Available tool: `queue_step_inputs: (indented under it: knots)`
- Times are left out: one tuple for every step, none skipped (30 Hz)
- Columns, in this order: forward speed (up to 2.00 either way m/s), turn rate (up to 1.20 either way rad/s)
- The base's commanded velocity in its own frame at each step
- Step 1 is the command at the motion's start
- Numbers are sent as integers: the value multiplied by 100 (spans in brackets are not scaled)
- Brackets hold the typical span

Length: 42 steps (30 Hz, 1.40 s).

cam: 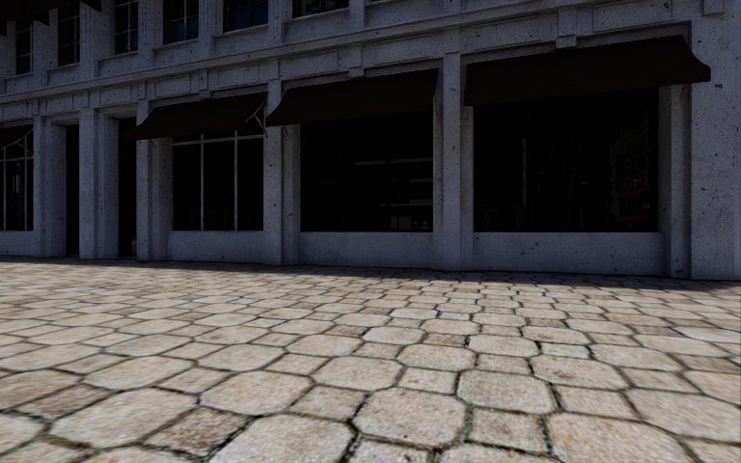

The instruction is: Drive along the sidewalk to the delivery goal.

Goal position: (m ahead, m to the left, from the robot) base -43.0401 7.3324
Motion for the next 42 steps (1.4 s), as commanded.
queue_step_inputs:
  knots:
    - [0, 0]
    - [0, 0]
    - [0, 0]
    - [0, 0]
    - [0, 0]
    - [0, 0]
    - [0, 0]
    - [0, 0]
    - [0, 0]
    - [0, 0]
    - [0, 0]
    - [0, 0]
    - [0, 0]
    - [0, 0]
    - [0, 0]
    - [0, 0]
    - [0, 0]
    - [0, 0]
    - [0, 0]
    - [0, 0]
    - [0, 0]
    - [0, 0]
    - [0, 0]
    - [0, 0]
    - [0, 0]
    - [0, 0]
    - [0, 0]
    - [0, 0]
    - [0, 0]
    - [0, 0]
    - [0, 3]
    - [0, 3]
    - [0, 19]
    - [0, 31]
    - [0, 31]
    - [0, 41]
    - [0, 44]
    - [0, 47]
    - [0, 47]
    - [0, 49]
    - [0, 50]
    - [0, 50]
